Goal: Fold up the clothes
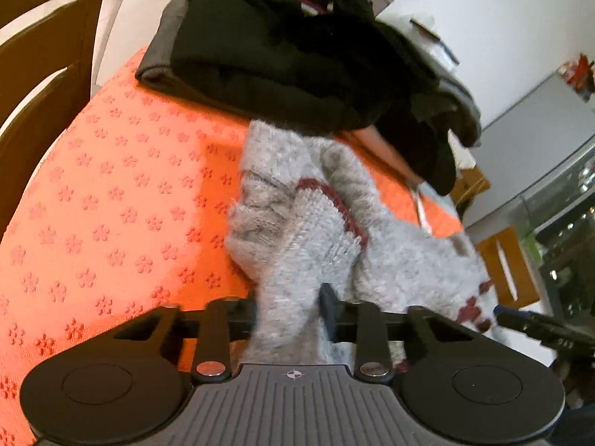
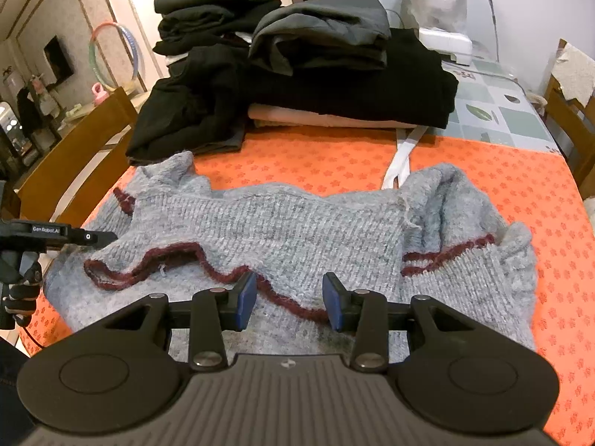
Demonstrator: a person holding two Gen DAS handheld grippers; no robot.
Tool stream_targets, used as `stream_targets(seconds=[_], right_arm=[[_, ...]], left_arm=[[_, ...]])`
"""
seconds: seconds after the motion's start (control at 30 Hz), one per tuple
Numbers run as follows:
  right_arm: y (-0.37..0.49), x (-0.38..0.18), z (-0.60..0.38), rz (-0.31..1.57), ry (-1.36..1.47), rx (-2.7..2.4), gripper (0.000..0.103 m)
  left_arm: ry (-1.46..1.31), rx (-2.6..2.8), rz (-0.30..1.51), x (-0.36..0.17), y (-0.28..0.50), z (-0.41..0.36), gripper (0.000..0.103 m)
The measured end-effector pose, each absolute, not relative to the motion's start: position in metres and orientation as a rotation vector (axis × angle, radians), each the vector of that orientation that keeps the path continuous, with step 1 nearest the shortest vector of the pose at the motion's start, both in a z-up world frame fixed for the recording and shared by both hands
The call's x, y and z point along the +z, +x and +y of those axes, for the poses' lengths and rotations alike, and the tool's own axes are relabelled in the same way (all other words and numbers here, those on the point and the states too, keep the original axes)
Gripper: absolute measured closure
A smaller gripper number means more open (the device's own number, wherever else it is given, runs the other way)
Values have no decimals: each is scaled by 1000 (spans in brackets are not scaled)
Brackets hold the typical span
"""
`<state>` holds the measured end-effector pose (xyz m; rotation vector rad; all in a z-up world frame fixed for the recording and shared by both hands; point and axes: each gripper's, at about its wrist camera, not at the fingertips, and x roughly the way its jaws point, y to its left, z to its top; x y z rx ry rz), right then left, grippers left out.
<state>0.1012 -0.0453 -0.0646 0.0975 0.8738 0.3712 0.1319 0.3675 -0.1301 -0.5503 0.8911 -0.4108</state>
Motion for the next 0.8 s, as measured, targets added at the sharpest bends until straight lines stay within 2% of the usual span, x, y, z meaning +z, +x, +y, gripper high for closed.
stream_targets(seconds=[0.23,0.3,0.47,0.6,0.8], right_arm=[[106,-47,-37,843,99,442,57],[113,-37,-33,830,135,494,48],[142,-19,-6,850,258,627,35],[165,-20,22,938,391,686,24],[189,-40,58,1104,541,627,15]], left_arm=[[-546,-497,781,-91,120,346,81],[-520,-522,769,-82,119,333,81],[-453,-528,749,-72,114,310,81],[-399,-485,728,-70,106,299,81],[-361,-462,693,-72,95,289,81]])
